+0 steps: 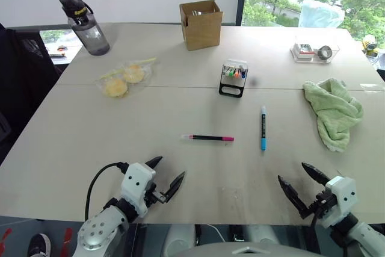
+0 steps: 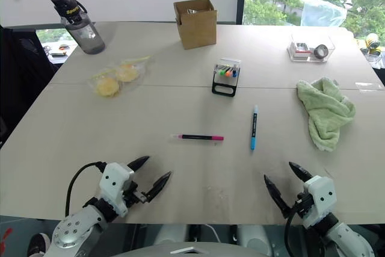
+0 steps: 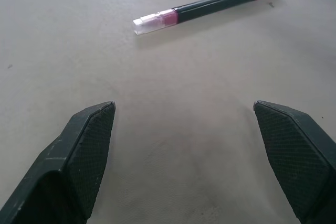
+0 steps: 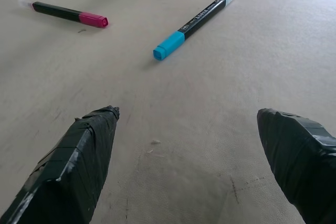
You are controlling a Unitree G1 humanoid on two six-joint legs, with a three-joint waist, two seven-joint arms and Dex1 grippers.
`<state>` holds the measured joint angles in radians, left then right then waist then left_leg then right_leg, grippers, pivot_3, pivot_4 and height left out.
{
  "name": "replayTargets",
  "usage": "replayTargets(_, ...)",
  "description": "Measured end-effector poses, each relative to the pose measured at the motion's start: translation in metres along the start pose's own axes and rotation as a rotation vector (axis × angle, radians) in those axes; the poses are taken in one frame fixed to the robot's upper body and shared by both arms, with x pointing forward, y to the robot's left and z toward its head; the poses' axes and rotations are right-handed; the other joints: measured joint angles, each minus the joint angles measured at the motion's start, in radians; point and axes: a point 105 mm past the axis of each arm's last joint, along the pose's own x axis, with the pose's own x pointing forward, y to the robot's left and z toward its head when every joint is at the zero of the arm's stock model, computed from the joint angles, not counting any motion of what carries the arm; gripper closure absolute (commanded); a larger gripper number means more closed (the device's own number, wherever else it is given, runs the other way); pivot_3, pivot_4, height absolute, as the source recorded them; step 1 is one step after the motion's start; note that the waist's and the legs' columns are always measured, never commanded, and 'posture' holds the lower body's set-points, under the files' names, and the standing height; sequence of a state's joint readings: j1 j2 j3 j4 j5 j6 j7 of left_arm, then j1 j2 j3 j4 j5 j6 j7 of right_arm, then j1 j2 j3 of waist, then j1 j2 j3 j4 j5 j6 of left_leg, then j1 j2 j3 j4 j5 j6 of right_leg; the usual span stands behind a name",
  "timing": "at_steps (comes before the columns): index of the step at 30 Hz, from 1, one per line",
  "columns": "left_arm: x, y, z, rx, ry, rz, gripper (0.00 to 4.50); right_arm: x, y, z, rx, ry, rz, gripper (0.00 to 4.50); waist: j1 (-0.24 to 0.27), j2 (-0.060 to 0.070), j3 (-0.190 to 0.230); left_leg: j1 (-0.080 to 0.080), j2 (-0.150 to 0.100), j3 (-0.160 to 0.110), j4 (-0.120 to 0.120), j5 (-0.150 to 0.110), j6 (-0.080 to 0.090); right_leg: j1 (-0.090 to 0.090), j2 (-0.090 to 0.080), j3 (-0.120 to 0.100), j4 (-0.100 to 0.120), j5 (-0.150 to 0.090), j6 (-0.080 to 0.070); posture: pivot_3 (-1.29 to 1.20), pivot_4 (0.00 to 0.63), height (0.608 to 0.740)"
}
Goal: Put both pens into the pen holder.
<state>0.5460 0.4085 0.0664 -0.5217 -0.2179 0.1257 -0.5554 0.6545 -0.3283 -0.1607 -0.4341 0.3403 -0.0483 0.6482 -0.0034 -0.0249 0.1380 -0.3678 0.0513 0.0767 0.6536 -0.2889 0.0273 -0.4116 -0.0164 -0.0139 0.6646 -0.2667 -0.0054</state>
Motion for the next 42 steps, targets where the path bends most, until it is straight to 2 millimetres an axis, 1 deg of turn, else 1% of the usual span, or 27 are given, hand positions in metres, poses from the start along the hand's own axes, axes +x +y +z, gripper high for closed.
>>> replayTargets(8,0.000,-0.004,0.001,0.014,-0.009,-0.009,0.13,0.003,0.004,0.000,0.008,-0.004,0.012,0.00,0.000,0.000,0.000,0.000,0.000,0.000,0.000,0.000,0.000,0.000,0.000,0.000,0.000,0.000,0.000,0.00,0.150,0.740)
replayTargets(20,0.001,-0.004,0.002,0.027,-0.020,-0.019,0.13,0.004,0.005,-0.001,0.017,-0.007,0.005,0.00,0.000,0.000,0.000,0.000,0.000,0.000,0.000,0.000,0.000,0.000,0.000,0.000,0.000,0.000,0.000,0.00,0.150,0.740)
replayTargets(22,0.001,-0.005,0.000,0.025,-0.014,-0.023,0.13,0.005,0.006,-0.001,0.027,-0.011,0.005,0.00,0.000,0.000,0.000,0.000,0.000,0.000,0.000,0.000,0.000,0.000,0.000,0.000,0.000,0.000,0.000,0.00,0.150,0.738)
replayTargets(24,0.000,-0.005,0.000,0.026,-0.013,-0.022,0.13,0.006,0.007,-0.001,0.030,-0.014,0.005,0.00,0.004,-0.005,-0.002,0.009,0.012,0.033,-0.003,0.000,-0.001,-0.013,0.004,0.016,0.006,-0.001,-0.007,0.00,0.150,0.736)
replayTargets(25,0.000,-0.005,0.000,0.026,-0.011,-0.024,0.13,0.006,0.007,-0.001,0.032,-0.015,0.005,0.00,0.007,-0.008,-0.003,0.012,0.024,0.069,-0.004,0.001,-0.004,-0.022,0.002,0.025,0.014,0.000,-0.011,0.00,0.150,0.736)
replayTargets(26,0.001,-0.005,0.000,0.027,-0.013,-0.024,0.13,0.006,0.007,-0.001,0.033,-0.015,0.005,0.00,0.008,-0.010,-0.002,0.019,0.036,0.103,-0.006,0.003,-0.007,-0.028,0.001,0.031,0.018,0.002,-0.014,0.00,0.150,0.736)
replayTargets(27,0.002,-0.005,0.001,0.029,-0.016,-0.025,0.13,0.006,0.007,-0.001,0.033,-0.015,0.004,0.00,0.008,-0.013,-0.002,0.022,0.042,0.123,-0.007,0.002,-0.007,-0.029,0.000,0.035,0.018,0.004,-0.017,0.00,0.150,0.736)
replayTargets(28,0.004,-0.006,0.003,0.033,-0.024,-0.033,0.13,0.006,0.006,-0.002,0.032,-0.009,-0.004,0.00,0.003,-0.008,-0.002,0.022,0.033,0.101,-0.007,0.002,-0.007,-0.023,0.001,0.032,0.015,0.005,-0.017,0.00,0.150,0.736)
replayTargets(29,0.007,-0.006,0.006,0.038,-0.040,-0.040,0.13,0.006,0.005,-0.003,0.027,-0.005,-0.011,0.00,-0.003,-0.008,-0.002,0.023,0.027,0.081,-0.007,0.000,-0.006,-0.016,0.001,0.029,0.015,0.003,-0.015,0.00,0.150,0.736)
replayTargets(30,0.008,-0.006,0.007,0.040,-0.046,-0.043,0.13,0.007,0.004,-0.002,0.023,-0.008,-0.013,0.00,-0.009,-0.009,-0.002,0.023,0.025,0.075,-0.006,-0.002,-0.006,-0.013,0.001,0.028,0.015,0.003,-0.014,0.00,0.150,0.736)
replayTargets(33,0.008,-0.006,0.007,0.040,-0.044,-0.041,0.13,0.011,0.002,0.002,0.007,-0.024,-0.010,0.00,-0.014,-0.009,-0.002,0.024,0.023,0.068,-0.004,-0.003,-0.005,-0.011,0.000,0.022,0.014,0.002,-0.013,0.00,0.150,0.736)
replayTargets(35,0.010,-0.005,0.006,0.049,-0.037,-0.047,0.13,0.016,-0.001,0.007,-0.011,-0.043,-0.006,0.00,-0.010,-0.012,-0.002,0.022,0.023,0.065,-0.003,-0.003,-0.005,-0.011,0.000,0.019,0.013,0.002,-0.012,0.00,0.150,0.736)
replayTargets(38,0.012,-0.005,0.007,0.103,-0.024,-0.115,0.13,0.022,-0.002,0.010,-0.026,-0.043,-0.006,0.00,-0.005,-0.012,-0.003,0.020,0.022,0.060,-0.003,-0.003,-0.005,-0.011,-0.001,0.015,0.013,0.002,-0.012,0.00,0.150,0.736)
replayTargets(39,0.012,-0.006,0.008,0.135,-0.021,-0.161,0.13,0.025,0.000,0.011,-0.039,-0.039,0.007,0.00,-0.006,-0.012,-0.003,0.020,0.022,0.060,-0.003,-0.003,-0.005,-0.011,-0.001,0.014,0.013,0.002,-0.012,0.00,0.150,0.736)
replayTargets(41,0.013,-0.007,0.009,0.152,-0.021,-0.192,0.13,0.029,0.001,0.013,-0.052,-0.039,0.017,0.00,-0.007,-0.011,-0.002,0.019,0.023,0.058,-0.003,-0.003,-0.005,-0.011,-0.001,0.013,0.013,0.002,-0.012,0.00,0.150,0.736)
replayTargets(42,0.014,-0.007,0.010,0.159,-0.024,-0.215,0.13,0.034,0.000,0.017,-0.065,-0.040,0.022,0.00,-0.008,-0.011,-0.002,0.019,0.023,0.058,-0.003,-0.003,-0.005,-0.011,-0.001,0.013,0.013,0.002,-0.012,0.00,0.150,0.736)
